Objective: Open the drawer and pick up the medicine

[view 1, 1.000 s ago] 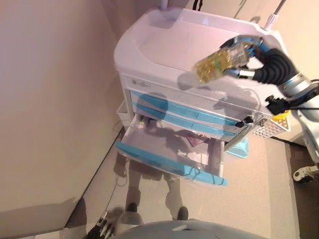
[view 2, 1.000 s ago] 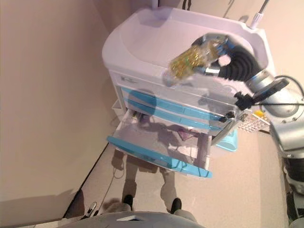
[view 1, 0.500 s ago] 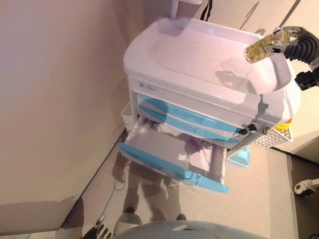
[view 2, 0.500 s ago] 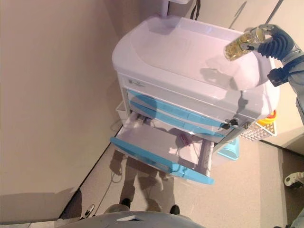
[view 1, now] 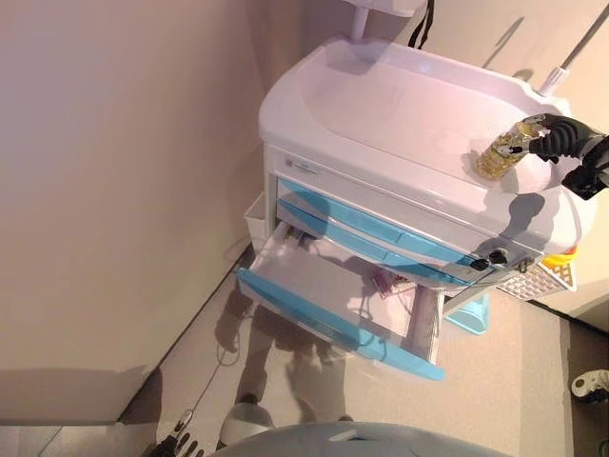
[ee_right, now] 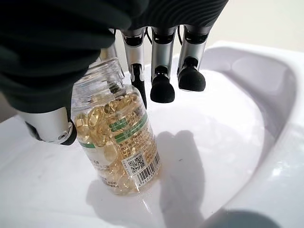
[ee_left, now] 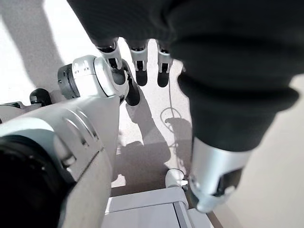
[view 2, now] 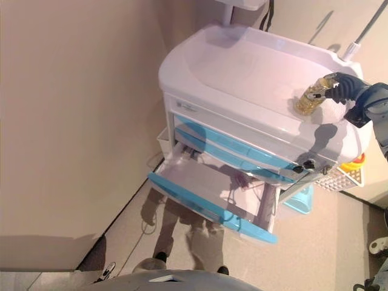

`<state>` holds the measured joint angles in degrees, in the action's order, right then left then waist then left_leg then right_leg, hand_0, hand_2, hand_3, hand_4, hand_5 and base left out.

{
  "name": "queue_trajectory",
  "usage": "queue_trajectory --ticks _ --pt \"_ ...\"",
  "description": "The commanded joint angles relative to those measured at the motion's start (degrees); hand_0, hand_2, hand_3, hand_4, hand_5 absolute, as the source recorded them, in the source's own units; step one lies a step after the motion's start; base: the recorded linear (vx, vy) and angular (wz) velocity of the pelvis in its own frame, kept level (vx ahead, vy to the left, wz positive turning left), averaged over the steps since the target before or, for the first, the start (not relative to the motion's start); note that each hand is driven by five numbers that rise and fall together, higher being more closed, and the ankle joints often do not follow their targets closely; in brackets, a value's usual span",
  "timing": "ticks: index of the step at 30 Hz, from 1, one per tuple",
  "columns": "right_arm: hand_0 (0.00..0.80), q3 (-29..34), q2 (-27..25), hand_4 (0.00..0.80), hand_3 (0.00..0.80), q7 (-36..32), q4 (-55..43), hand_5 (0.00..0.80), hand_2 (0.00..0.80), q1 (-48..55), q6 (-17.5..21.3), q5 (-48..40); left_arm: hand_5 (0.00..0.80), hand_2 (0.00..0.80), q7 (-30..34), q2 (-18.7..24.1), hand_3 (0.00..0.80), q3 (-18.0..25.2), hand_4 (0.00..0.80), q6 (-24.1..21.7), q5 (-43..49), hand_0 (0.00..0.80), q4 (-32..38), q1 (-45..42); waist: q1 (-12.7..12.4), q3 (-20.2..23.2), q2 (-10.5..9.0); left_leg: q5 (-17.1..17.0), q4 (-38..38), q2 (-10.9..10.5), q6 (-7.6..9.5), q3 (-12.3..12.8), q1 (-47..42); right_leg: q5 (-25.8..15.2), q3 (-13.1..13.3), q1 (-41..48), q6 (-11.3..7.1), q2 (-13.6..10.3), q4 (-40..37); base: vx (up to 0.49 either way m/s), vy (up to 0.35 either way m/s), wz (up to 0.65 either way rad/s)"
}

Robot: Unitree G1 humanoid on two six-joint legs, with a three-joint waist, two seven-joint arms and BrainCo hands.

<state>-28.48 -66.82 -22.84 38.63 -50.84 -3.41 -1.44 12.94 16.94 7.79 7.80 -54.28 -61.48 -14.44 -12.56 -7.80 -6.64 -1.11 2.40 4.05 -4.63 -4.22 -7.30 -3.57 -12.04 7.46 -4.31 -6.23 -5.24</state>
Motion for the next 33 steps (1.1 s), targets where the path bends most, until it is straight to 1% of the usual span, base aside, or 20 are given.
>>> queue_trajectory --ticks 1,5,9,10,11,15,21,28,33 --pt "0.8 -4.8 -1.3 0.8 0.8 -2.1 0.3 0.8 0.8 -3.3 3.5 3.8 0.0 0.0 0.4 3.5 0.0 0.0 0.0 1.0 2.6 0.0 0.3 -0.3 -2.0 0.9 -1.29 1.1 -0.7 -1.1 0.99 -2.7 3.3 3.8 -3.9 0.9 -2.38 -1.0 5.0 0.0 0.0 0.0" --pt "0.8 -5.3 -1.0 0.8 0.8 -2.6 0.3 0.8 0.8 -2.2 4.5 5.7 0.0 0.0 0.4 3.9 0.0 0.3 0.0 1.5 3.1 0.0 0.4 -0.3 -2.3 0.7 -1.28 1.0 -0.6 -1.2 1.0 -3.2 3.2 3.8 -4.0 1.1 -2.37 -0.7 5.0 0.011 -0.014 0.05" --pt "0.8 -5.6 -0.4 0.8 0.8 -3.6 0.7 0.8 0.8 -2.0 3.6 8.1 0.0 0.0 0.8 4.1 0.0 0.2 0.0 1.3 3.2 0.0 0.4 -0.5 -2.6 0.6 -1.28 0.8 -0.5 -1.3 1.02 -3.5 3.3 3.9 -4.1 1.1 -2.31 -0.6 5.1 0.001 -0.001 0.01" --pt "0.527 -5.8 -0.4 0.527 0.527 -3.5 0.9 0.527 0.527 -2.1 3.7 8.5 0.0 0.0 1.0 4.1 0.0 0.3 0.0 1.3 3.3 0.0 0.5 -0.5 -2.6 0.6 -1.3 0.8 -0.5 -1.3 1.04 -3.5 3.3 3.9 -4.1 1.1 -2.29 -0.5 5.0 0.0 0.0 0.0" --pt "0.0 -6.0 -0.6 0.0 0.0 -3.5 1.1 0.0 0.0 -2.1 3.6 8.9 0.0 0.0 1.1 4.1 0.0 0.3 0.0 1.4 3.3 0.0 0.6 -0.6 -2.7 0.6 -1.3 0.8 -0.5 -1.3 1.04 -3.5 3.3 3.9 -4.2 1.2 -2.27 -0.5 5.0 0.0 0.0 0.0" --pt "0.0 -5.8 -0.7 0.0 0.0 -3.2 1.3 0.0 0.0 -2.2 3.7 8.4 0.0 0.0 1.1 4.0 0.0 0.2 0.0 1.7 3.3 0.0 0.7 -0.6 -2.6 0.7 -1.26 0.7 -0.4 -1.3 1.11 -3.5 3.1 3.8 -4.1 1.2 -2.29 -0.4 5.1 0.0 0.0 0.0" --pt "0.0 -4.4 -2.0 0.0 0.0 0.6 0.5 0.0 0.0 -3.6 2.8 5.8 0.0 0.0 1.0 4.0 0.0 -0.2 0.0 1.7 3.0 0.0 0.5 -0.6 -2.0 1.2 -1.14 0.7 -0.2 -1.3 1.19 -3.2 2.7 3.6 -3.7 1.2 -2.38 -0.4 5.0 0.0 0.0 0.0" --pt "0.0 -4.1 -4.5 0.0 0.0 4.5 -0.3 0.0 0.0 -8.7 1.8 1.4 0.0 0.0 1.2 3.9 0.0 -0.8 0.0 1.3 2.2 0.0 0.2 -0.7 -1.3 1.7 -1.05 0.8 -0.3 -1.3 1.23 -2.5 2.6 3.4 -3.3 1.0 -2.54 -0.5 5.0 0.0 0.0 0.0" --pt "0.0 -4.6 -6.9 0.0 0.0 6.6 -0.1 0.0 0.0 -12.6 2.5 -1.8 0.0 0.0 1.5 3.9 0.0 -1.3 0.0 0.9 1.7 0.0 -0.3 -0.9 -0.7 2.2 -1.05 0.9 -0.4 -1.3 1.23 -1.8 2.5 3.2 -3.1 0.9 -2.68 -0.7 4.9 -0.008 0.01 -0.06"
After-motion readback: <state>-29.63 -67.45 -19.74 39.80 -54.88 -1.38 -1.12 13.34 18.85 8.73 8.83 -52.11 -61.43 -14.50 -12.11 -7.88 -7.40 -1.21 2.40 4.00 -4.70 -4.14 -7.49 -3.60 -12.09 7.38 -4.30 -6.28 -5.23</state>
